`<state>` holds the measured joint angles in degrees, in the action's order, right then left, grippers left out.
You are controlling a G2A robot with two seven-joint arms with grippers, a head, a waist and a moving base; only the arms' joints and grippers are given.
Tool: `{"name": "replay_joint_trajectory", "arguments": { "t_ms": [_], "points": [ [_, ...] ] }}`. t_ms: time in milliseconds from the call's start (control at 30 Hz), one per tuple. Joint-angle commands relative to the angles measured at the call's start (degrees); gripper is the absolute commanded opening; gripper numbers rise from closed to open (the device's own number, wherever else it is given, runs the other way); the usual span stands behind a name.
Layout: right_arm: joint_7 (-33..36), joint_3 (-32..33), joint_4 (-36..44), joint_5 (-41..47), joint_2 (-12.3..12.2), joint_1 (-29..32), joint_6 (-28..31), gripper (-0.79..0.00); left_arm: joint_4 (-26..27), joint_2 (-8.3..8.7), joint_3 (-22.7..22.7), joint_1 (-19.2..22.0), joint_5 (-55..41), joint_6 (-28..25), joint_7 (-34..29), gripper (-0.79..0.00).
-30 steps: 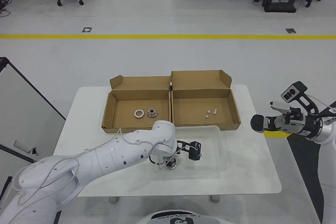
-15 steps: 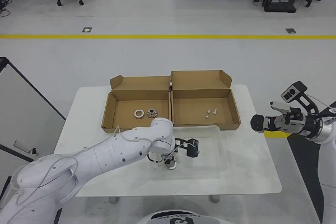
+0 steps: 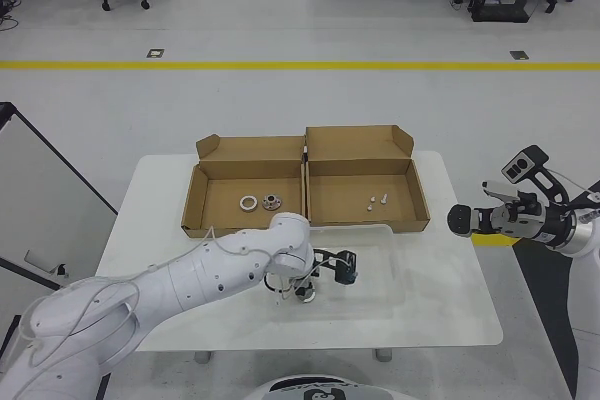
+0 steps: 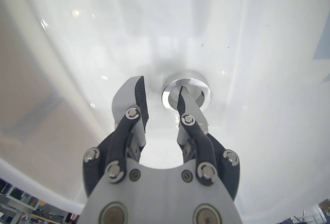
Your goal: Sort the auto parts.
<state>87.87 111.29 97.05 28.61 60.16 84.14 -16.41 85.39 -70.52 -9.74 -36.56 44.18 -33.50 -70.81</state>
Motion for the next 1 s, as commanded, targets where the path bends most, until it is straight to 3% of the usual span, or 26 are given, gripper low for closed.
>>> {"name": "replay_joint_trajectory", "arguments": {
  "t_ms": [0,67,167,233,267,433,600,967],
  "points": [
    [0.00,0.00,0.00,0.00,0.00,0.00,0.00,0.000,-0.26,-0.08,0.00,-0.26,0.04,-0.15,0.15,-0.480],
    [0.00,0.00,0.00,0.00,0.00,0.00,0.00,0.000,-0.47,-0.20,0.00,-0.51,0.21,-0.32,0.33,-0.502],
    [0.00,0.00,0.00,0.00,0.00,0.00,0.00,0.000,-0.84,-0.44,0.00,-0.88,0.53,-0.64,0.65,-0.600],
    [0.00,0.00,0.00,0.00,0.00,0.00,0.00,0.000,-1.05,-0.63,0.00,-1.05,0.79,-0.71,0.72,-0.773],
    [0.00,0.00,0.00,0.00,0.00,0.00,0.00,0.000,-1.15,-0.71,0.00,-1.09,0.87,-0.74,0.75,-0.785],
    [0.00,0.00,0.00,0.00,0.00,0.00,0.00,0.000,-1.28,-1.02,0.00,-0.37,-0.25,-0.48,0.49,-0.785],
    [0.00,0.00,0.00,0.00,0.00,0.00,0.00,0.000,0.06,-0.51,0.00,3.03,-5.40,0.90,-0.89,-0.785],
    [0.00,0.00,0.00,0.00,0.00,0.00,0.00,0.000,10.80,4.29,-1.41,11.52,-13.82,4.73,-4.70,-0.785]
  ]
}}
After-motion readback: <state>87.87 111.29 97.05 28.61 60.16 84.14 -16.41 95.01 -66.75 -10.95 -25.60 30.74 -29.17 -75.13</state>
